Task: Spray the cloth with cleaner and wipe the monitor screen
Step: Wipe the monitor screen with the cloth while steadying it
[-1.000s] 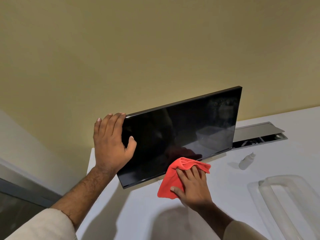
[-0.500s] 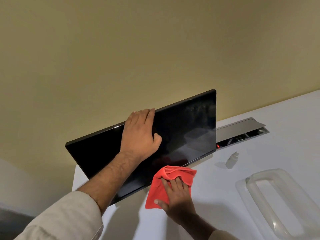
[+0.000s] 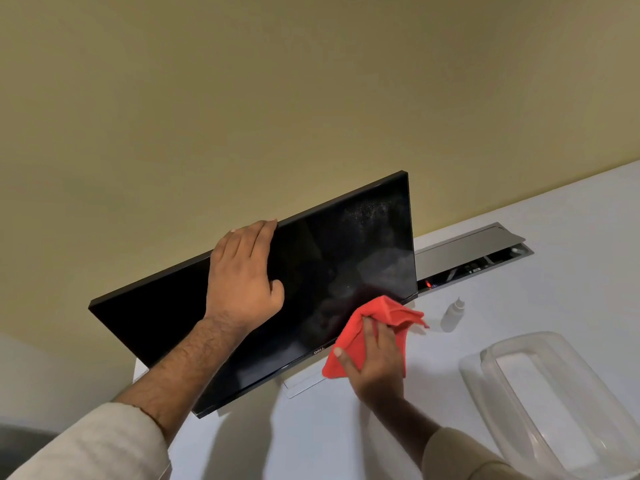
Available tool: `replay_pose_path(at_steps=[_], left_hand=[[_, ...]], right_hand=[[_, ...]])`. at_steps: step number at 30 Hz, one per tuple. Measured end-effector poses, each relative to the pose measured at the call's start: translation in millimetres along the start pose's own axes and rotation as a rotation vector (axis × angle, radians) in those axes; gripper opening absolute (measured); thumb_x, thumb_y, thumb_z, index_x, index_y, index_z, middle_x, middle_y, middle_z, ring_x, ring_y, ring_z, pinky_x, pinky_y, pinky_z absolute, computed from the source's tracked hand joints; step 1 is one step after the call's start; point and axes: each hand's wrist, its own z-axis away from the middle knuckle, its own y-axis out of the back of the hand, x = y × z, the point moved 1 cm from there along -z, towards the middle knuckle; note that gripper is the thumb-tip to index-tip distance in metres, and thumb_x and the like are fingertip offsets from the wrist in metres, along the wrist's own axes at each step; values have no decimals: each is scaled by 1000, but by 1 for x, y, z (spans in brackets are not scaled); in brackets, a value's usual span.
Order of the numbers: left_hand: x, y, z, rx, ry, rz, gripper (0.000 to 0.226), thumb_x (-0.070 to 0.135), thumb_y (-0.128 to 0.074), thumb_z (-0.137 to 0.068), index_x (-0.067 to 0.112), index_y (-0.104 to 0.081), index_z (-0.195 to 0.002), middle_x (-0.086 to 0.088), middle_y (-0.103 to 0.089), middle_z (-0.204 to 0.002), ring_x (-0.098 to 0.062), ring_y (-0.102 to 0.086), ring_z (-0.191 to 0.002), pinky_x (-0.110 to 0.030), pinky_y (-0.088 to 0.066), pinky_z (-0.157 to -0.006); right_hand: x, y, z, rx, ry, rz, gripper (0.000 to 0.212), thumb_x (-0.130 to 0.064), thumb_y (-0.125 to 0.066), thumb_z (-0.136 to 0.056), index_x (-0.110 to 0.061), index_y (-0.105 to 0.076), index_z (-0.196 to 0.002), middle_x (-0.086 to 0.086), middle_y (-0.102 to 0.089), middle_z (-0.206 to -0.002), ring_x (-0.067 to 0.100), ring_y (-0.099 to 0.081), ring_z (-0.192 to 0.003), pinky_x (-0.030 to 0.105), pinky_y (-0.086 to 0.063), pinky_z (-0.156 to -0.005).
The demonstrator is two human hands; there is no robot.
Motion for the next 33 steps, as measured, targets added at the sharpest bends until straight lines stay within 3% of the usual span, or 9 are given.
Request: replay_pose_path(at_steps=[2, 5, 12, 16, 20, 24, 29, 33], left_hand=[[1, 0, -1, -1, 12, 6, 88, 28, -56, -61, 12, -41, -146, -7, -54, -140, -25, -48, -126, -44, -30, -115], [2, 0, 1, -4, 20, 1, 88, 28, -56, -61, 13, -41, -146, -7, -54, -140, -25, -48, -126, -45, -31, -115], [3, 0, 2, 6, 32, -11, 88, 29, -55, -60, 13, -41, -146, -7, -54, -139, -25, -47, -125, -44, -31, -115], [4, 1, 1, 4, 36, 2, 87, 28, -56, -60, 13, -42, -145, -8, -55, -138, -25, -48, -125, -45, -32, -114], [0, 4, 1, -30, 15, 6, 86, 31, -51, -62, 14, -41, -146, -8, -55, -139, -26, -50, -125, -47, -36, -112], [4, 5, 1, -27, 35, 15, 86, 30, -53, -61, 13, -43, -145, -8, -55, -139, -27, -51, -125, -46, -35, -112], [3, 4, 0, -47, 42, 8, 87, 30, -55, -61, 14, -42, -146, -7, -54, -140, -26, -50, -126, -44, -32, -113], [5, 3, -2, -35, 52, 6, 86, 29, -56, -61, 13, -43, -145, -7, -55, -138, -26, -50, -125, -44, -32, -113]], right_hand=[[-18, -10, 25, -103, 118, -6, 72, -63, -64, -80, -12, -59, -130, 13, -64, -114, 39, -59, -102, 46, -49, -84], [-40, -22, 51, -285, 310, 123, 69, -78, -48, -81, -27, -58, -127, 3, -64, -110, 30, -58, -103, 42, -42, -87], [-21, -8, 26, -272, 374, 181, 67, -75, -44, -86, -31, -54, -134, -1, -62, -125, 27, -56, -111, 46, -47, -92], [-1, 6, -7, -223, 493, 211, 57, -70, -48, -88, -29, -61, -125, 0, -63, -119, 31, -57, -107, 49, -44, -89], [31, 25, -29, -179, 467, 309, 55, -67, -55, -85, -26, -67, -119, 7, -65, -112, 36, -59, -103, 50, -45, -86], [53, 43, -47, -201, 335, 410, 56, -67, -47, -87, -26, -66, -120, 8, -63, -117, 34, -55, -108, 49, -42, -91], [60, 47, -43, -184, 196, 377, 63, -69, -46, -87, -21, -67, -121, 10, -62, -118, 35, -53, -109, 49, -37, -94], [26, 37, -25, -211, 276, 283, 59, -71, -49, -85, -24, -68, -117, 7, -63, -107, 32, -55, -98, 44, -38, -86]])
